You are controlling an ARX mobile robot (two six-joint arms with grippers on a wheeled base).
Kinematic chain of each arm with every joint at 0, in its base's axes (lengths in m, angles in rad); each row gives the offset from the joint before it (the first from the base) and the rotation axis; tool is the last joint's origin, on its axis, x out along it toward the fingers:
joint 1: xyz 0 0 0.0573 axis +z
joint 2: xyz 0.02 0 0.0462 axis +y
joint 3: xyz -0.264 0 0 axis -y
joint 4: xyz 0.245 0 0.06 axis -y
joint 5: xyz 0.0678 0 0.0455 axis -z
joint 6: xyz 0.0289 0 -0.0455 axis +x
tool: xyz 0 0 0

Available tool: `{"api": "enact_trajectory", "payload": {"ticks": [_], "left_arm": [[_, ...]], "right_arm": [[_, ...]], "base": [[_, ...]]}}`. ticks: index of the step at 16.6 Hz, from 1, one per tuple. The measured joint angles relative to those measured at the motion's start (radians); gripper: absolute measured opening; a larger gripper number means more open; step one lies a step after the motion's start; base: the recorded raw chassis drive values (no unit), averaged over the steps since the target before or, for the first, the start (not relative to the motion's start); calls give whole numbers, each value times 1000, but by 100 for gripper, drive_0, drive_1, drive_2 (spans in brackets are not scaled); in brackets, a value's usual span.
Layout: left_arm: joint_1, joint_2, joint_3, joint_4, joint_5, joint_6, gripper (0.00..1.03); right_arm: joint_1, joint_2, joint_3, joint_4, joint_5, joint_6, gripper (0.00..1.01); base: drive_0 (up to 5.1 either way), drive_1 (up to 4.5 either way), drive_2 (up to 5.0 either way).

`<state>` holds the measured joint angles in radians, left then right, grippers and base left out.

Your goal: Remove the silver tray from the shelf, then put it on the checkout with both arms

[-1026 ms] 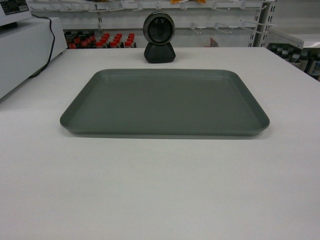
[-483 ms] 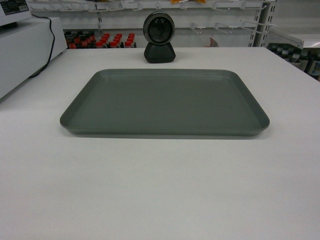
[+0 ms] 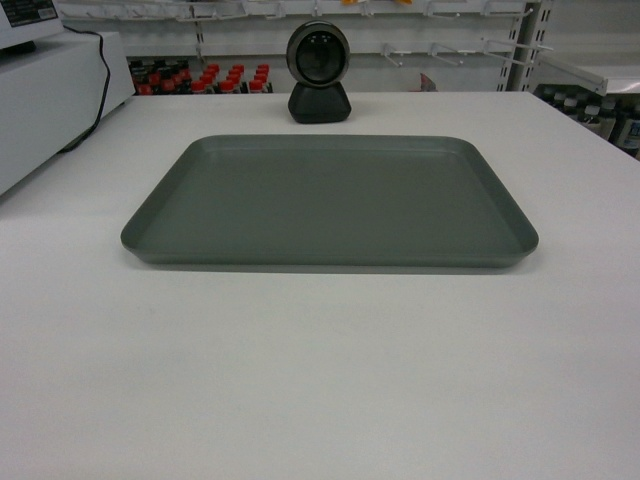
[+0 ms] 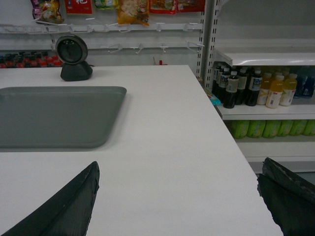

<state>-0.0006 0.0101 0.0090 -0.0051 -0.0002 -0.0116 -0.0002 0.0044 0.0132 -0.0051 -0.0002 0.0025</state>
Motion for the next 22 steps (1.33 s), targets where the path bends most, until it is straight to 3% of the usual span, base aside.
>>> {"api": "enact_trajectory", "payload": {"ticks": [22], "left_arm": [[0,0,0,-2,0,1,98]], "right_arm": [[0,0,0,-2,0,0,98]], "base": [[4,-397,404]]}}
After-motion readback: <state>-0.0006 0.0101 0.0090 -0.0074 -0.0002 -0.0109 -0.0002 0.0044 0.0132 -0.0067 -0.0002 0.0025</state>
